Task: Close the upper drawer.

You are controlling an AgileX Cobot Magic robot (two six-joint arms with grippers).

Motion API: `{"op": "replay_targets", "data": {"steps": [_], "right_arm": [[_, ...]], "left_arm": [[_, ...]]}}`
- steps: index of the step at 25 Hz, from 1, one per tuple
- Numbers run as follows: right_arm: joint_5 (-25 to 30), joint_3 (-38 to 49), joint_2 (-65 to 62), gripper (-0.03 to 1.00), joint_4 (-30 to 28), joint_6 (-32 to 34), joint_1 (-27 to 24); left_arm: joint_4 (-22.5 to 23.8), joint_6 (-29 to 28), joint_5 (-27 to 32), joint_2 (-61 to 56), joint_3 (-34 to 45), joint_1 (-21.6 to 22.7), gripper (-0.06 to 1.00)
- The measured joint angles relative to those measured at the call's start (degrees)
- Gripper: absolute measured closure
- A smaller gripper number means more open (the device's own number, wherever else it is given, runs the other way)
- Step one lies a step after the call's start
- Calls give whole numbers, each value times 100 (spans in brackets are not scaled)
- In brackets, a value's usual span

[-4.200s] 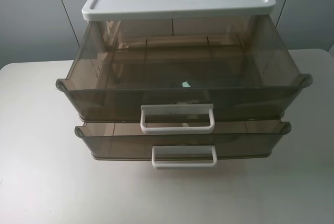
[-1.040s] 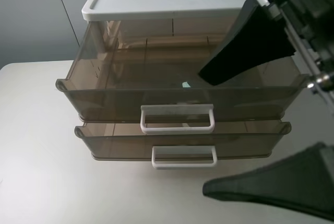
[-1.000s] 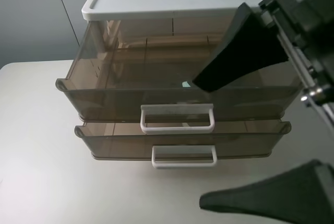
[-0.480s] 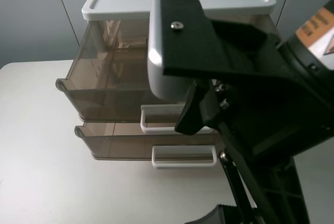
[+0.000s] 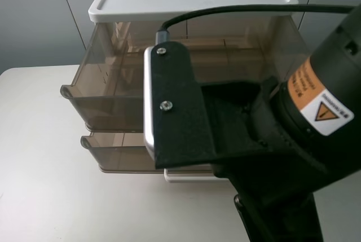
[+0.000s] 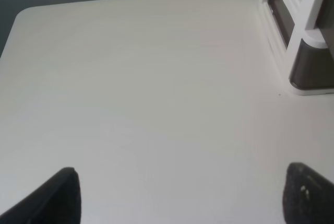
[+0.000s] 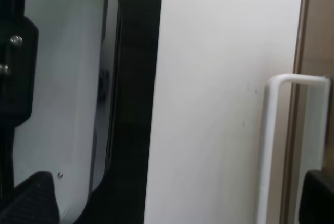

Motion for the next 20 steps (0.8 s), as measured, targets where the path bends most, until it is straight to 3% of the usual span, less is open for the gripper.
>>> {"op": "replay_targets", "data": {"steps": [20], "right_arm": [[32,0,338,27,-1010,801,32]], "left_arm": [[0,0,0,0,0,0,20]]}}
